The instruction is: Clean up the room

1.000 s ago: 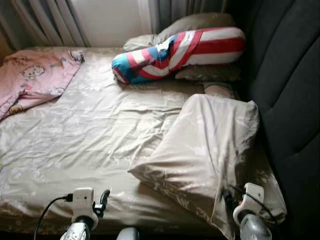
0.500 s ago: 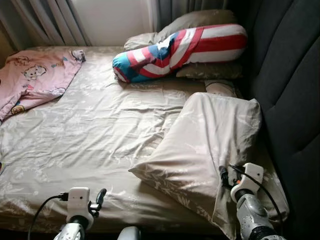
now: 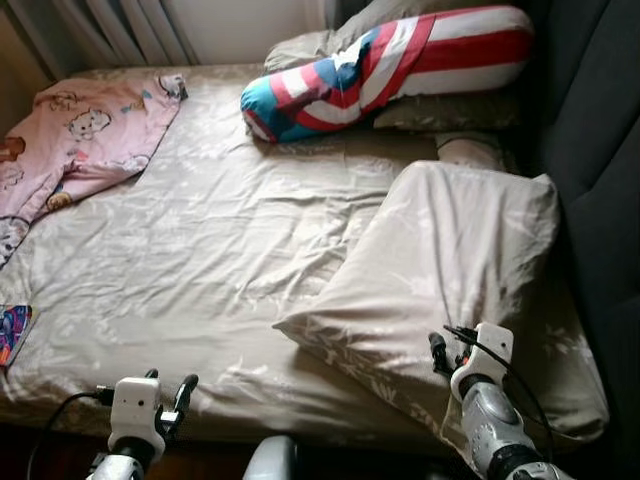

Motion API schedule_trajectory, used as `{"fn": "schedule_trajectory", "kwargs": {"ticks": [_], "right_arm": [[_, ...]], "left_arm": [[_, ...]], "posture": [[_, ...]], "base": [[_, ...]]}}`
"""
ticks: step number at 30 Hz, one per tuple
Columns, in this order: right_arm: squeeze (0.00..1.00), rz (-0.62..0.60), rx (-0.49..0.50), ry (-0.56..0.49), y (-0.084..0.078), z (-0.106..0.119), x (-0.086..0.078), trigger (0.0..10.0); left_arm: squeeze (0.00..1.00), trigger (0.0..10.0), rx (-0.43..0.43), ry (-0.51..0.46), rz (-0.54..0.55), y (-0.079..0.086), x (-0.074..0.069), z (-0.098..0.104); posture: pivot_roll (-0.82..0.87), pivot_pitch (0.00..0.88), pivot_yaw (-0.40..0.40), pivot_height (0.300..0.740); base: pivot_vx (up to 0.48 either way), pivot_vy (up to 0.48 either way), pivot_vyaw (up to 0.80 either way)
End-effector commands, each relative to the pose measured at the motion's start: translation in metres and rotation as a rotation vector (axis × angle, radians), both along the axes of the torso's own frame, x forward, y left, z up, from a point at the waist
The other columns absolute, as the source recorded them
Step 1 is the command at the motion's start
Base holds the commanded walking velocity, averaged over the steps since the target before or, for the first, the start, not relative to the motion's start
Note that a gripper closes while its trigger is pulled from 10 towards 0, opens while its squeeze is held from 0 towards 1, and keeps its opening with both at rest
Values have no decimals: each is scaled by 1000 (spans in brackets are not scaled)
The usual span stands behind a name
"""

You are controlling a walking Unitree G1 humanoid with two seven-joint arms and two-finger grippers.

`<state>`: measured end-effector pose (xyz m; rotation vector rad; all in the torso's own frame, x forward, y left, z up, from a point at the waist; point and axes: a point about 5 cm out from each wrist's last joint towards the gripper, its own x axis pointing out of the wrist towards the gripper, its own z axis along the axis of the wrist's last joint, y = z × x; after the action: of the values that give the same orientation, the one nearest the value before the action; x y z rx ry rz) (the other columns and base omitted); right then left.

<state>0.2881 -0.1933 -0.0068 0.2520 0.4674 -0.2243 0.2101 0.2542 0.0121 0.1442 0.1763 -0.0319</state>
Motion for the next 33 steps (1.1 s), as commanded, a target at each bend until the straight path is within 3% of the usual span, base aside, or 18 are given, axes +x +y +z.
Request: {"fn": "schedule_trajectory", "kwargs": {"ticks": [1,13,18,29,33], "right_arm": [[0,-38,0,35,1,-6,-5,10000],[0,-134,-14,-5,-10,-8,-14,10000],[0,-170,-18,-12,-13,-14,-25,10000],[0,-35,134,153,3,-36,-41,10000],[0,12,142,219,8,-42,-45,10000]], "left_arm": [[0,10000,1,29,-8,1,-6,-1],[0,10000,1,41,-16,-5,-3,5],[0,10000,-2,49,-15,-7,-2,5],[0,10000,11,52,-33,-10,0,8],[0,10000,19,52,-37,-8,-2,9]], "posture": [[237,236,103,670],[209,242,97,670],[194,239,85,670],[190,255,84,670],[196,265,88,670]], "base": [[0,0,0],[0,0,0],[0,0,0],[0,0,0],[0,0,0]]}}
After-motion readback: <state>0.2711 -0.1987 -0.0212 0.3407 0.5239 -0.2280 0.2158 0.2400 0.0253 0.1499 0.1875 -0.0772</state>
